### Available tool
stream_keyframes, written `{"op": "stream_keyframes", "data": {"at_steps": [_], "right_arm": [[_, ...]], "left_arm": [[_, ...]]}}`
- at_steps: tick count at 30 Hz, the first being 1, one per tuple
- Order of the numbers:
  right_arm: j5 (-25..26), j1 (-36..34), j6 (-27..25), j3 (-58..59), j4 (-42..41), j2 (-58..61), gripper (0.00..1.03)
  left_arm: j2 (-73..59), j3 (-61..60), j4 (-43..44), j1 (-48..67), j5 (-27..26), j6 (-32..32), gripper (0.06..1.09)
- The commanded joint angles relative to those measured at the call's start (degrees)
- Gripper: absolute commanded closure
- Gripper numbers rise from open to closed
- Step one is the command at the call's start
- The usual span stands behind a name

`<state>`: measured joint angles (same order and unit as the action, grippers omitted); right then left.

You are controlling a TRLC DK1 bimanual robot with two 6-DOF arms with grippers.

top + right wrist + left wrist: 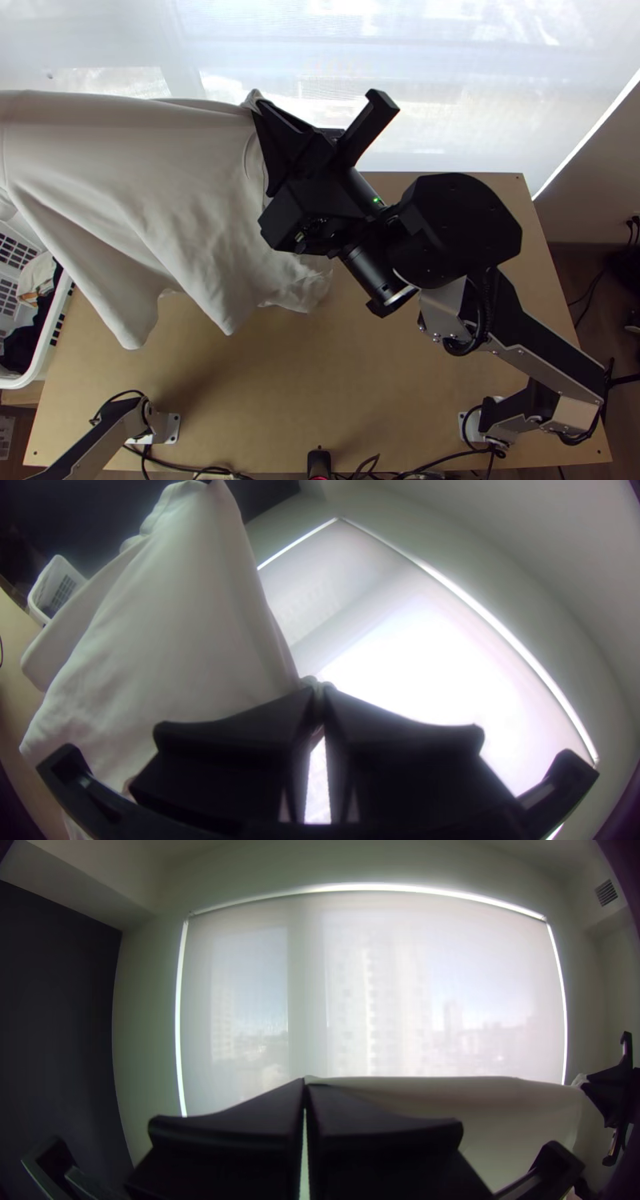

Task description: Fold the t-shirt

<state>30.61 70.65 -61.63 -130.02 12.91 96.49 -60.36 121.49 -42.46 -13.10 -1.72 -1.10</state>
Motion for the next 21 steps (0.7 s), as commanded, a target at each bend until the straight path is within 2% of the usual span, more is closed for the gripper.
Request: {"op": "stream_keyframes", "data": {"at_steps": [1, 9, 14, 16, 21], "right_arm": [[0.8, -2.9, 2.8, 1.5, -0.5, -0.5, 1.0], [0.9, -11.7, 4.4, 14.4, -0.4, -9.5, 1.0], [0.2, -15.6, 9.6, 29.8, 0.5, -17.1, 1.0], [-0.7, -16.2, 11.3, 35.5, 0.6, -19.2, 1.0], [-5.6, -21.9, 16.4, 47.4, 0.0, -22.2, 1.0]], "left_arm": [[-2.7, -5.8, 3.9, 1.9, -0.7, 0.1, 1.05], [-16.9, -5.8, 12.3, 19.6, 1.4, 0.0, 1.05], [-25.9, -6.6, 13.6, 28.7, 1.4, -0.3, 1.05], [-28.5, -9.1, 17.0, 31.2, 1.4, -0.3, 1.05], [-34.3, -15.1, 24.3, 35.5, 1.3, 0.0, 1.05]]}}
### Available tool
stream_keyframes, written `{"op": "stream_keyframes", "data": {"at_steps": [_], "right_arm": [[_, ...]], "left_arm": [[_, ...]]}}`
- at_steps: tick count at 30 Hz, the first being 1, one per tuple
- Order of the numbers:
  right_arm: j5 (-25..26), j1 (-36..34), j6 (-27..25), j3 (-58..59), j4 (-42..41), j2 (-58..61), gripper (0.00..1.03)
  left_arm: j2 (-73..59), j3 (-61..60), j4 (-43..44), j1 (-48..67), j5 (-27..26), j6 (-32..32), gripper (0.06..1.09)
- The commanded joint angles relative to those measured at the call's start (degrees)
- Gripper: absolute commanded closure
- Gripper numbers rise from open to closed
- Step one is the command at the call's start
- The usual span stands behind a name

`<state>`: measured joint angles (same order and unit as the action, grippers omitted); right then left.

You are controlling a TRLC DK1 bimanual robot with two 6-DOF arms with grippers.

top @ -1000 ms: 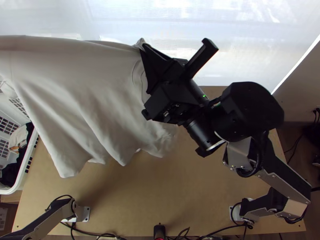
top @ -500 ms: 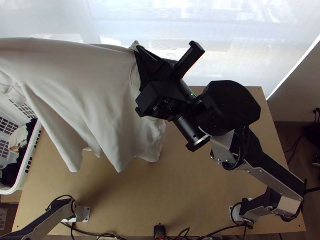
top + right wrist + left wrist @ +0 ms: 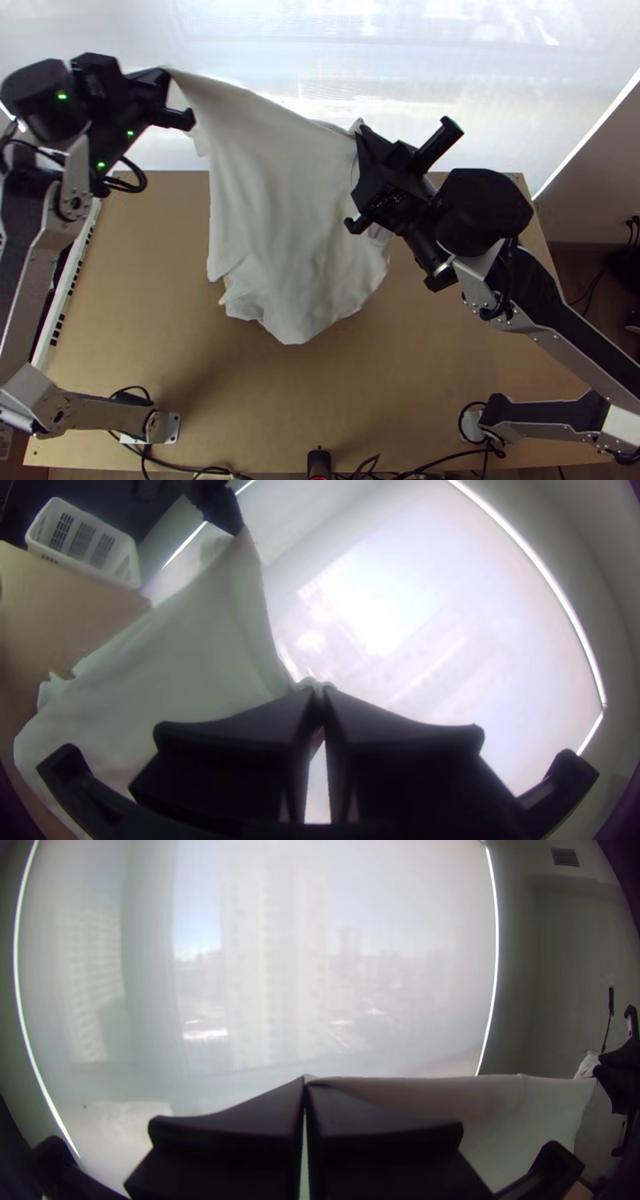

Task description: Fold the t-shirt

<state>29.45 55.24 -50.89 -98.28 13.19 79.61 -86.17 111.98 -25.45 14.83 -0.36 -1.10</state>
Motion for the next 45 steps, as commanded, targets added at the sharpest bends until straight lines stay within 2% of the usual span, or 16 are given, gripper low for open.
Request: {"op": "stream_keyframes", "data": {"at_steps": [1, 10, 20, 25, 26, 28, 29, 30, 31, 37, 39, 40, 41, 42, 43, 45], "right_arm": [[-5.5, -8.1, 6.5, 17.7, -1.0, -5.6, 1.0], [-7.6, -20.6, 11.7, 28.4, -6.5, -7.5, 1.0], [-8.2, -25.7, 10.4, 47.0, -6.9, -17.5, 1.0], [-8.4, -26.6, 11.2, 52.8, -7.0, -20.6, 1.0], [-8.5, -26.6, 11.2, 53.9, -7.0, -21.2, 1.0], [-8.6, -26.6, 11.4, 55.4, -7.1, -22.1, 1.0], [-8.7, -26.6, 11.6, 56.0, -7.1, -22.5, 1.0], [-8.7, -26.6, 11.7, 56.3, -7.1, -22.8, 1.0], [-8.8, -26.6, 11.7, 56.4, -7.1, -23.1, 1.0], [-9.0, -27.3, 11.7, 56.6, -6.3, -23.7, 1.0], [-9.3, -27.6, 11.7, 57.3, -6.5, -23.5, 1.0], [-9.7, -28.0, 11.7, 57.8, -6.8, -23.2, 1.0], [-9.8, -28.7, 11.8, 58.3, -7.1, -22.7, 0.92], [-9.9, -29.2, 11.8, 58.6, -7.3, -22.4, 0.74], [-10.1, -29.8, 11.8, 58.9, -8.1, -22.0, 0.56], [-11.1, -32.0, 12.3, 58.5, -9.0, -20.6, 0.11]], "left_arm": [[-9.7, -6.5, 8.2, 8.2, -0.1, 0.1, 1.05], [-22.5, -5.6, 13.2, 13.5, -0.2, 0.2, 1.05], [-40.4, 4.3, 13.1, 17.7, -0.3, 1.3, 1.05], [-43.8, 6.0, 13.0, 19.3, -0.3, 1.8, 1.05], [-44.4, 6.1, 13.0, 19.6, -0.3, 1.8, 1.02], [-45.4, 6.1, 12.9, 20.0, -0.4, 1.9, 0.84], [-45.6, 6.1, 12.7, 20.0, -0.4, 1.9, 0.64], [-45.7, 6.1, 12.0, 20.1, -0.4, 2.0, 0.29], [-45.6, 6.8, 10.0, 20.1, -0.5, 2.1, 0.1], [-36.9, 7.2, -4.8, 18.0, -3.4, 1.6, 0.1], [-32.7, 6.6, -11.9, 15.9, -10.0, 1.5, 0.1], [-30.1, 5.6, -14.9, 15.1, -10.7, 1.3, 0.1], [-27.2, 3.7, -16.9, 14.3, -11.1, 0.5, 0.1], [-23.6, 0.4, -17.9, 13.8, -11.2, -1.2, 0.1], [-19.6, -3.5, -17.8, 13.2, -11.2, -2.7, 0.1], [-12.7, -10.9, -18.2, 12.7, -11.0, -5.7, 0.1]]}}
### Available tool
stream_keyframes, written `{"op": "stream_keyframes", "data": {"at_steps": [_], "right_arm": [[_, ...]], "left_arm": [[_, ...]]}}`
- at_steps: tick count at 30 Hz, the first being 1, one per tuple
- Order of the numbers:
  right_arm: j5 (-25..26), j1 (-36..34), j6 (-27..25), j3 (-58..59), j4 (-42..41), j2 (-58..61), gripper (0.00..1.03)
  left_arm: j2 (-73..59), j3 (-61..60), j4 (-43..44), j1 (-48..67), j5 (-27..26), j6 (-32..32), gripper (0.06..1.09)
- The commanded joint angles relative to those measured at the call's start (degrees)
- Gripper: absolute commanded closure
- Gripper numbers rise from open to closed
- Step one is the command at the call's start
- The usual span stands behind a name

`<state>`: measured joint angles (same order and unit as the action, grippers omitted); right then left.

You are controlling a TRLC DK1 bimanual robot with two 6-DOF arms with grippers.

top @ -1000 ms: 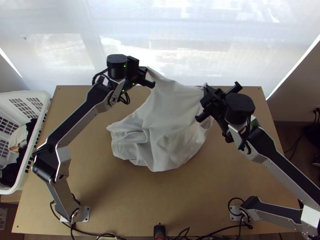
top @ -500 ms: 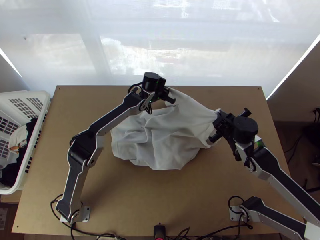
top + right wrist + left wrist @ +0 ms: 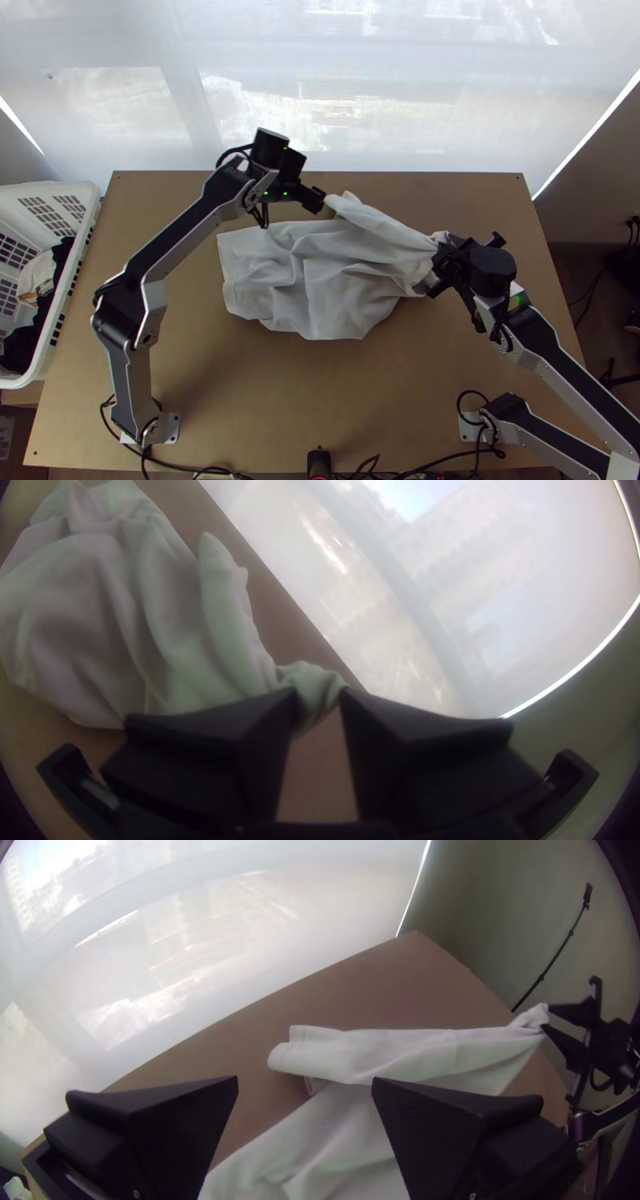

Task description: Fold the t-shirt

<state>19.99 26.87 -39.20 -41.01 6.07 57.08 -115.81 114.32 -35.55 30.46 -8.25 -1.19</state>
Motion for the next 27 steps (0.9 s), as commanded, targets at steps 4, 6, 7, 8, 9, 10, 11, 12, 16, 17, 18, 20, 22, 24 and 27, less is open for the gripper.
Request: {"op": "stream_keyframes", "data": {"at_steps": [4, 6, 7, 8, 9, 10, 11, 12, 16, 17, 18, 20, 22, 24, 27], "right_arm": [[-4.2, -6.7, 1.6, -1.5, -2.8, 2.6, 0.04], [-4.3, -7.1, 2.2, -3.4, -1.8, 2.1, 0.04], [-4.4, -7.0, 2.9, -4.4, -0.3, 1.4, 0.04], [-4.5, -6.9, 3.9, -5.7, 1.8, 0.6, 0.05], [-4.5, -6.7, 4.8, -6.9, 4.0, -0.1, 0.05], [-4.5, -6.4, 5.6, -7.9, 6.1, -1.1, 0.05], [-4.5, -6.1, 6.2, -8.7, 7.6, -2.1, 0.05], [-4.5, -6.0, 7.0, -9.5, 9.1, -3.0, 0.05], [-4.4, -6.0, 9.1, -11.8, 14.2, -6.6, 0.05], [-4.4, -6.0, 9.8, -12.2, 15.5, -7.4, 0.05], [-4.4, -6.0, 10.1, -12.6, 16.6, -8.1, 0.05], [-4.4, -6.0, 10.8, -13.2, 18.5, -9.1, 0.05], [-4.3, -6.0, 11.0, -13.6, 20.0, -9.8, 0.05], [-4.3, -6.0, 11.0, -13.9, 20.7, -10.3, 0.05], [-4.0, -5.9, 11.7, -14.7, 22.1, -10.6, 0.05]], "left_arm": [[28.1, -26.5, -10.5, -4.0, -2.3, -9.3, 0.1], [31.8, -31.4, -12.4, -4.4, -1.9, -10.0, 0.1], [33.4, -33.5, -13.5, -4.4, -1.6, -10.5, 0.1], [34.9, -35.7, -14.4, -4.4, -1.5, -11.2, 0.1], [36.2, -37.9, -15.0, -4.4, -1.2, -11.9, 0.1], [37.3, -40.0, -15.6, -4.4, -0.4, -12.9, 0.1], [38.2, -41.7, -16.5, -4.3, 0.2, -13.8, 0.1], [38.9, -43.5, -17.1, -4.3, 0.8, -14.7, 0.1], [40.6, -48.5, -17.8, -4.4, 4.7, -17.6, 0.1], [40.6, -49.4, -17.6, -4.5, 6.0, -18.2, 0.1], [40.4, -50.2, -16.7, -5.0, 6.8, -19.0, 0.1], [39.4, -51.0, -15.4, -5.5, 7.8, -19.8, 0.1], [38.1, -51.0, -14.3, -5.9, 7.8, -20.3, 0.1], [36.4, -51.2, -12.8, -6.0, 7.8, -20.6, 0.1], [33.5, -51.7, -9.9, -6.0, 9.8, -21.4, 0.1]]}}
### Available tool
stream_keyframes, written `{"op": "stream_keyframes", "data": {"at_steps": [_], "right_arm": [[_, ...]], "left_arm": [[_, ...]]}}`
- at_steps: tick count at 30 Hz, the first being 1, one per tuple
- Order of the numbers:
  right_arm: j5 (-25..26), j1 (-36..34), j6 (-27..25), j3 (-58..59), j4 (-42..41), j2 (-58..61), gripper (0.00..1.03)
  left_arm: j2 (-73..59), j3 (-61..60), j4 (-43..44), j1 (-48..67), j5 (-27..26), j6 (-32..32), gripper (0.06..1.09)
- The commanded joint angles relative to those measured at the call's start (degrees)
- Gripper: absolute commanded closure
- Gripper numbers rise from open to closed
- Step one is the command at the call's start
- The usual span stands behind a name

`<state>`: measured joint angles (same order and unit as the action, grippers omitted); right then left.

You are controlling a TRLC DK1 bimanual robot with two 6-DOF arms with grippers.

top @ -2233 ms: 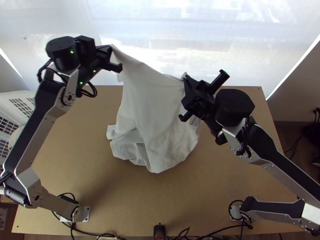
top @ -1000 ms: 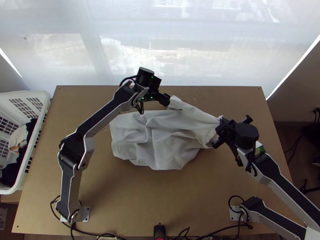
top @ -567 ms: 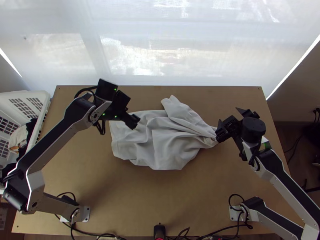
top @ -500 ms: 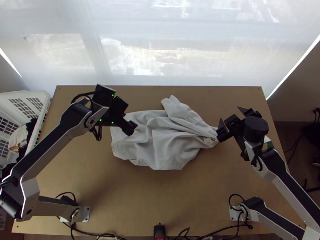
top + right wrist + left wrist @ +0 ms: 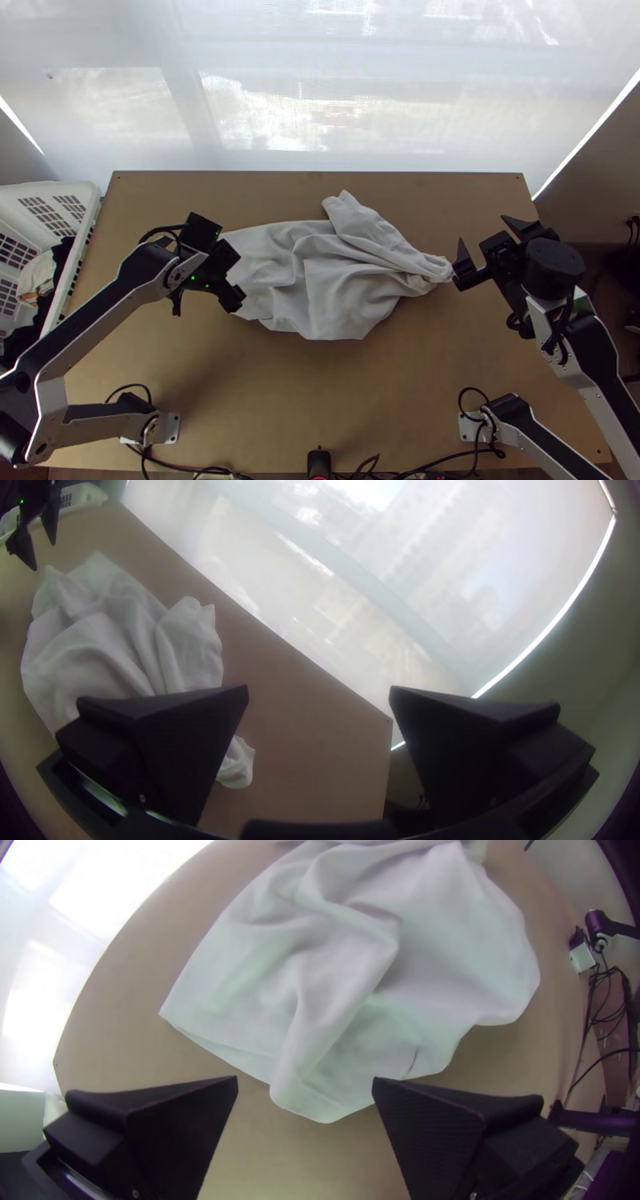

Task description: Fold the t-shirt

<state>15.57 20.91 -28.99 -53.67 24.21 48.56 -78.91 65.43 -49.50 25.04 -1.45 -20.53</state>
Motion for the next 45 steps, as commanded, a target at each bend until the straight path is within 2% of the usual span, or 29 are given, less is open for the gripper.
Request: {"op": "stream_keyframes", "data": {"at_steps": [1, 6, 9, 10, 11, 14, 15, 21, 26, 32, 36, 38, 41, 44, 45], "right_arm": [[0.5, 0.2, 1.8, -2.3, 4.5, -2.1, 0.05], [0.8, 0.5, 2.3, -2.8, 6.4, -2.4, 0.05], [1.0, 0.5, 2.3, -2.9, 6.9, -2.6, 0.05], [1.0, 0.5, 2.3, -2.9, 7.1, -2.6, 0.05], [1.0, 0.5, 2.3, -2.9, 7.2, -2.6, 0.05], [1.0, 0.5, 2.3, -2.8, 7.3, -2.7, 0.05], [1.0, 0.5, 2.3, -2.8, 7.3, -2.7, 0.05], [1.0, 0.8, 2.3, -2.7, 7.2, -2.4, 0.05], [1.0, 1.8, 2.3, -2.4, 7.0, -1.4, 0.05], [1.0, 2.6, 2.2, -1.3, 6.6, -0.6, 0.05], [1.0, 2.8, 2.2, -0.1, 6.7, -0.4, 0.05], [1.0, 2.8, 2.2, 0.5, 6.7, -0.4, 0.05], [1.0, 2.8, 2.2, 0.9, 6.9, -0.4, 0.05], [1.0, 2.8, 2.1, 0.9, 6.9, -0.3, 0.05], [1.0, 2.8, 2.1, 0.9, 6.9, -0.3, 0.05]], "left_arm": [[-4.3, -3.0, 5.0, -0.7, 3.1, -2.5, 0.1], [-8.9, -3.3, 10.0, -0.6, 4.8, -3.4, 0.13], [-11.5, -2.9, 11.1, -0.3, 4.6, -4.1, 0.27], [-12.5, -2.5, 11.2, -0.2, 4.0, -4.1, 0.36], [-13.3, -2.2, 11.2, -0.2, 2.9, -4.1, 0.49], [-15.2, -0.7, 11.4, -0.3, 1.6, -3.5, 1.04], [-15.7, 0.0, 11.4, -0.7, 1.6, -3.2, 1.05], [-17.3, 8.6, 12.5, -3.0, 1.7, -3.0, 1.05], [-20.5, 21.3, 18.1, -7.8, 2.0, 1.5, 1.05], [-24.6, 27.9, 33.6, -11.1, 2.0, 2.7, 1.05], [-31.5, 32.7, 42.0, -12.9, 6.7, 2.9, 1.05], [-36.4, 36.1, 42.9, -14.0, 7.6, 3.2, 1.05], [-43.6, 40.9, 38.8, -14.5, 7.6, 4.7, 1.04], [-46.6, 41.8, 31.6, -13.3, 7.5, 5.6, 0.82], [-46.5, 40.7, 30.9, -12.6, 7.4, 5.6, 0.71]]}}
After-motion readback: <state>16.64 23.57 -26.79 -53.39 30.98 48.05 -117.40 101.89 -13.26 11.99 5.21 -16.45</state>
